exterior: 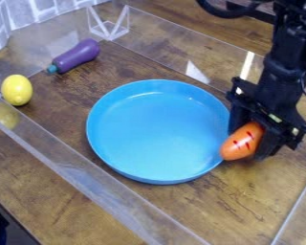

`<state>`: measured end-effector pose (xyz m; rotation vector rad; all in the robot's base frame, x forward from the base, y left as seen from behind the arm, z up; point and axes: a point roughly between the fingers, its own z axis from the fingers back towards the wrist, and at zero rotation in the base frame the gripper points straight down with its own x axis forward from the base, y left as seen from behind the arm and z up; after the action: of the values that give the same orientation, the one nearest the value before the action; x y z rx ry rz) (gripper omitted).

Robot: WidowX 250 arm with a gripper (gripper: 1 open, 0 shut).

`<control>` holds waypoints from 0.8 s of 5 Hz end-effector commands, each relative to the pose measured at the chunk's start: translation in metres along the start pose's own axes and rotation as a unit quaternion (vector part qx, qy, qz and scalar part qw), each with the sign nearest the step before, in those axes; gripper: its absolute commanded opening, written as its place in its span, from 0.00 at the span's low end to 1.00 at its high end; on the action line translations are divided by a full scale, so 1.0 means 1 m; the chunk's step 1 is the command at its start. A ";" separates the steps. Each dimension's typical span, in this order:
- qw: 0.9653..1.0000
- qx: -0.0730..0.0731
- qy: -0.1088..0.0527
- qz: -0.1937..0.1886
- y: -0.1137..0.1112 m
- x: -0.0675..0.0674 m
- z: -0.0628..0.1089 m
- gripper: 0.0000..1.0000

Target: Move the carrot to the right side

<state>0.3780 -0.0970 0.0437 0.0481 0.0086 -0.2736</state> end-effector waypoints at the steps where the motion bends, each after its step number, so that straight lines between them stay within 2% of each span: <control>1: 1.000 -0.007 -0.023 0.015 0.010 0.006 0.000 0.00; 2: 0.999 -0.014 -0.025 -0.024 0.010 0.000 -0.009 0.00; 4: 0.995 -0.020 -0.026 -0.094 0.012 -0.019 -0.016 0.00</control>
<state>0.3634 -0.0899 0.0207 0.0000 -0.0201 -0.4801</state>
